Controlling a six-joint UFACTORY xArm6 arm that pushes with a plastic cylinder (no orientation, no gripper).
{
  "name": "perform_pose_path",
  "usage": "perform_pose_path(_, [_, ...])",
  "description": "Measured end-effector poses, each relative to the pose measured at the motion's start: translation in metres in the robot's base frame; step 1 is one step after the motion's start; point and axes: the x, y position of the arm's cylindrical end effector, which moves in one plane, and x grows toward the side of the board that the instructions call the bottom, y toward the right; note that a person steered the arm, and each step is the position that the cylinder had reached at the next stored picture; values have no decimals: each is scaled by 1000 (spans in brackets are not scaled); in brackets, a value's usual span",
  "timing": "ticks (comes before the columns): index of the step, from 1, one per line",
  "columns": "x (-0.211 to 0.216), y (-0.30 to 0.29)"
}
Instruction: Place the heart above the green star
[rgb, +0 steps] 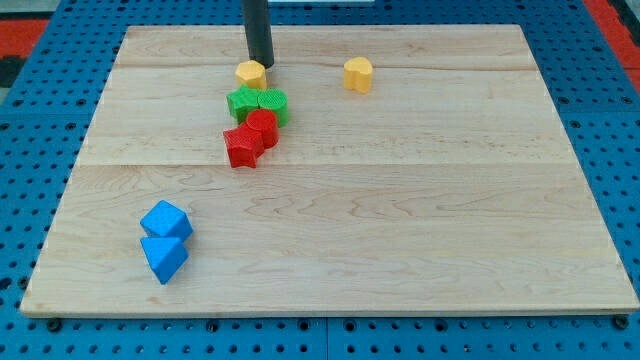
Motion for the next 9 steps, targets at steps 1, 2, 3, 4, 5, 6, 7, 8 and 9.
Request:
perform_pose_path(1, [10, 0])
perform_pose_path(2, [11, 19])
perform_pose_path(3, [17, 13])
perform_pose_path(4, [-19, 18])
perform_pose_path(5, [-39, 59])
perform_pose_path(6, [-47, 147])
perform_pose_path(7, [-27, 236])
perform_pose_path(8, [8, 222])
perform_pose_path(9, [15, 134])
